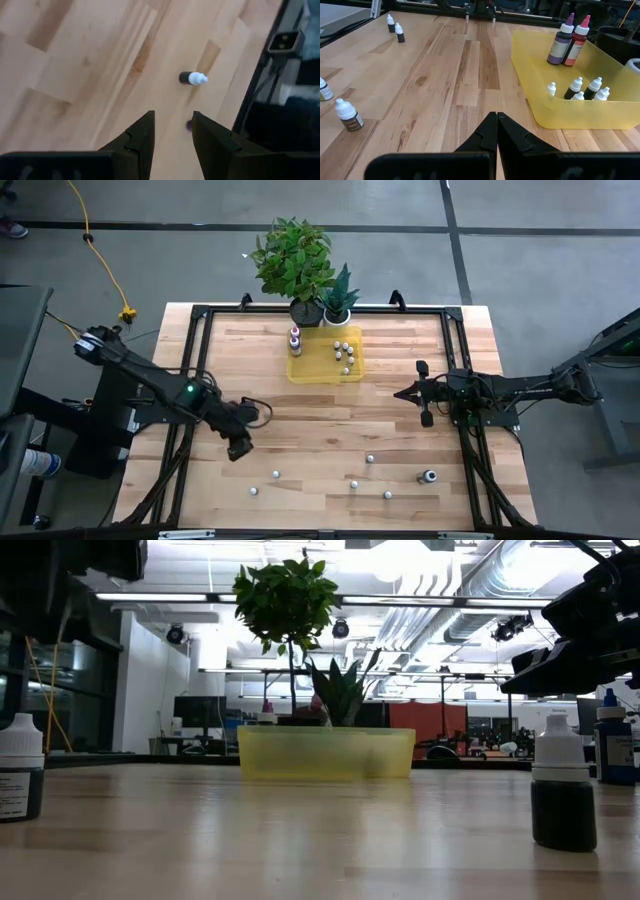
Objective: Pick & Place food coloring
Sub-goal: Put the small black food coloring bottle into the yellow bin
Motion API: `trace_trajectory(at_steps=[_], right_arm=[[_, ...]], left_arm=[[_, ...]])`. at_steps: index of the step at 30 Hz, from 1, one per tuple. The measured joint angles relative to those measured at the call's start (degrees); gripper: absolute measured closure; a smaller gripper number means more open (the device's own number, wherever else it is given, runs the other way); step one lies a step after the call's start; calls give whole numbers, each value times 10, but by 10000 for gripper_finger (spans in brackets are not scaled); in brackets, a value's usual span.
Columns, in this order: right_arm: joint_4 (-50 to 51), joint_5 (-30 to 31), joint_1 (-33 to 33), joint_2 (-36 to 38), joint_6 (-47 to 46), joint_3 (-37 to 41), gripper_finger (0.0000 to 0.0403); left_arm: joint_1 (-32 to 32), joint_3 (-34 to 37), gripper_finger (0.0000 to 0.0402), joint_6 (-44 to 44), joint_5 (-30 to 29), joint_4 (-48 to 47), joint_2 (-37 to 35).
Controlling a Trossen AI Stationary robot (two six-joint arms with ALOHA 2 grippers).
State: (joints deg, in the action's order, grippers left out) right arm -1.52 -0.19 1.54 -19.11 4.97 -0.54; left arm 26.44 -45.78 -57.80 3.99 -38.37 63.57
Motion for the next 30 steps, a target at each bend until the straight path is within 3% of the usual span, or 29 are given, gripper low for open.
trace_trajectory(at_steps=[6, 15, 25, 30], right_arm=[[0, 0, 0, 0, 0, 0, 402], [0, 0, 0, 0, 0, 0, 402], [0, 0, 0, 0, 0, 0, 402], [0, 0, 0, 0, 0, 0, 402]], left_arm=[[21, -18, 278, -114, -6, 58, 77], [55, -140, 278, -215, -61, 42, 211], [64, -368, 278, -261, -59, -222, 359], [63, -425, 278, -292, -76, -251, 402]])
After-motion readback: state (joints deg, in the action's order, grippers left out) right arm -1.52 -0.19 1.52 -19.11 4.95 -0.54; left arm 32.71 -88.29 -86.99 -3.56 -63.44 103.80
